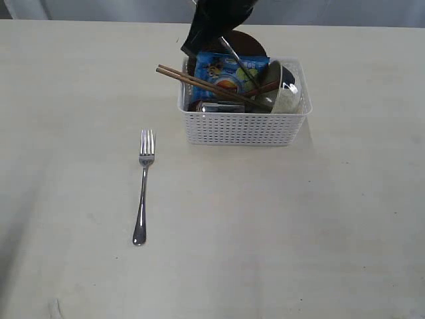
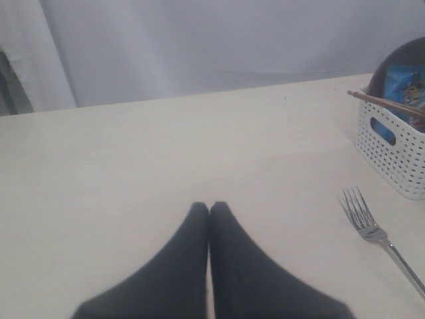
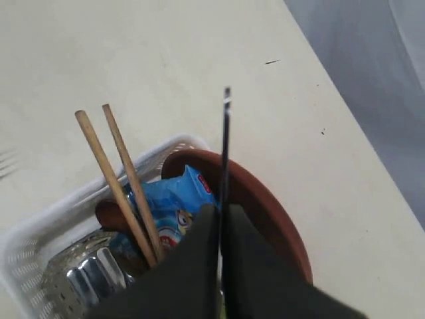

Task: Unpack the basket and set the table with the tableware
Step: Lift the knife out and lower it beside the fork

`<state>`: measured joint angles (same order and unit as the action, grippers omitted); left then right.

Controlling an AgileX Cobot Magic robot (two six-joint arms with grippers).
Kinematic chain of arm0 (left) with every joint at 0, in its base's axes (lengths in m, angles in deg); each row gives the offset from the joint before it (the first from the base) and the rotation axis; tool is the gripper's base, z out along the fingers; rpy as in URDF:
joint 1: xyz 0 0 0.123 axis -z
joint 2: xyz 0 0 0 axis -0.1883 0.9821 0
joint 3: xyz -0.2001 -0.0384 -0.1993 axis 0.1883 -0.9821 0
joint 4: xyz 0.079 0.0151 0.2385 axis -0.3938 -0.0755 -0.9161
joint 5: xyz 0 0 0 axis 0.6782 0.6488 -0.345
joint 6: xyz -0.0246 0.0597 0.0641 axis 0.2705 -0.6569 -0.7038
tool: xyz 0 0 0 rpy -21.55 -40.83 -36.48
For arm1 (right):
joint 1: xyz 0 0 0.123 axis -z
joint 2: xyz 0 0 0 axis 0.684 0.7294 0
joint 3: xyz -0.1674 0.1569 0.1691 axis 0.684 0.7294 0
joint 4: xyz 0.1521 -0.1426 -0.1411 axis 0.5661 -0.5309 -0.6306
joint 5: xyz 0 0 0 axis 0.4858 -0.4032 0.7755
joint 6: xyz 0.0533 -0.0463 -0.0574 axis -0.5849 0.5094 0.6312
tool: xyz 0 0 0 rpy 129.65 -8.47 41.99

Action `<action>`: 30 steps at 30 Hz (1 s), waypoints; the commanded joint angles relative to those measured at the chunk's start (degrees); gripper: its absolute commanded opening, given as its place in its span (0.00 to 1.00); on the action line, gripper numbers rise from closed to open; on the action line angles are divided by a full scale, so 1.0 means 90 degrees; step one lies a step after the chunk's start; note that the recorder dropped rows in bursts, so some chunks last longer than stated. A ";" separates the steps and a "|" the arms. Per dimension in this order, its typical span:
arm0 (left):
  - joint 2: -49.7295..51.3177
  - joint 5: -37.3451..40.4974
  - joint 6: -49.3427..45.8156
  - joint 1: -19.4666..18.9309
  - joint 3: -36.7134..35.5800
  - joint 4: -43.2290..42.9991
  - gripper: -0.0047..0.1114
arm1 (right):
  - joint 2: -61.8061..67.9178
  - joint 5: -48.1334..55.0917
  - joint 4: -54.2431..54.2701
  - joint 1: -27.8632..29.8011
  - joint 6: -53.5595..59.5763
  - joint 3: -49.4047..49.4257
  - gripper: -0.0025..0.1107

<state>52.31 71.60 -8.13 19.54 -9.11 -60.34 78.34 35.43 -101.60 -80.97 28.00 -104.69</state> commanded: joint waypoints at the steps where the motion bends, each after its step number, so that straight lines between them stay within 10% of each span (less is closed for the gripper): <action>1: -0.0017 -0.0050 0.0022 -0.0009 -0.0011 -0.0028 0.04 | -0.0182 -0.0063 0.0067 0.0002 -0.0097 0.0001 0.02; 30: -0.0017 -0.0050 0.0022 -0.0009 -0.0011 0.0013 0.04 | -0.1198 0.1277 0.5193 0.0080 0.1933 0.0001 0.02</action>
<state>52.31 71.60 -8.13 19.54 -9.11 -60.34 68.07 45.53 -60.73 -80.86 42.38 -104.69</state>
